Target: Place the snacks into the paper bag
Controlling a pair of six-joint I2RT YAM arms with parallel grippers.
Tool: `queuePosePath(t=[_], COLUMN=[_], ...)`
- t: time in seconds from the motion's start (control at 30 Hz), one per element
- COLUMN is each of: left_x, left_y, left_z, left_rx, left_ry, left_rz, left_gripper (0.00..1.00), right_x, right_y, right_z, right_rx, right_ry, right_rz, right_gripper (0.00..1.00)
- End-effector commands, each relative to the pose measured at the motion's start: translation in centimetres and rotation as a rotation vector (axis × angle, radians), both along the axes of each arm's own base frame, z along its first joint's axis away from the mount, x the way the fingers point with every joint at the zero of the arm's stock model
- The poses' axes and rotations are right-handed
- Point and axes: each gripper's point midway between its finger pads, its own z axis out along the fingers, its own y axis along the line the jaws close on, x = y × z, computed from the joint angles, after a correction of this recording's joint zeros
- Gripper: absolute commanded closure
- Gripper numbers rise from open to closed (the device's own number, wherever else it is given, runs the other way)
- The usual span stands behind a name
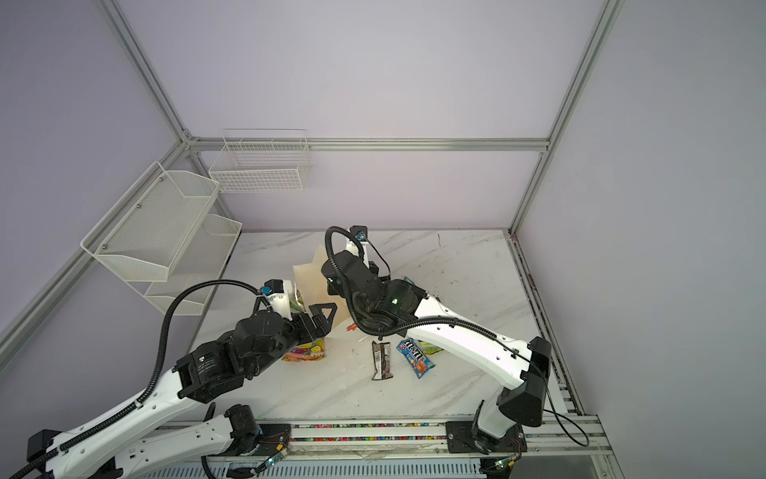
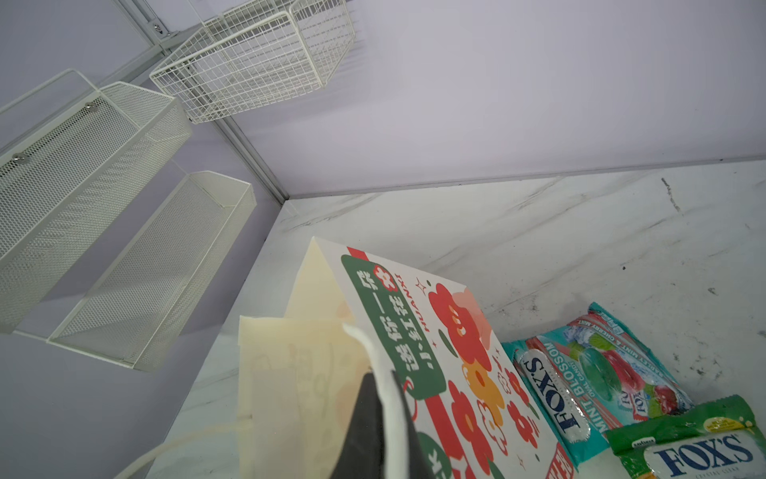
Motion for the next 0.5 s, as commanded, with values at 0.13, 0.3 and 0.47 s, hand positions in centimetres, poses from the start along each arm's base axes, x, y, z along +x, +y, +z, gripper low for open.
queuePosePath(t=[0.13, 0.3, 0.47], left_x=[0.6, 0.9, 1.7], left_y=[3.5, 4.3, 3.7], left_z=[3.2, 1.9, 0.2], left_rx=[-0.049, -0.022, -0.014], left_ry=[-0.084, -0.059, -0.017], left_rz=[0.165, 0.18, 0.162], left_gripper=[0.0, 0.04, 0.09], right_x=[-1.4, -1.8, -2.3], right_y=[-0.8, -0.8, -0.8], right_z=[1.9, 2.0, 2.4], right_rx=[0.067, 0.067, 0.077], right_ry=[-0.033, -0.04, -0.046], right_rz=[-0.023, -0.017, -0.003], right_gripper=[1.0, 1.0, 1.0])
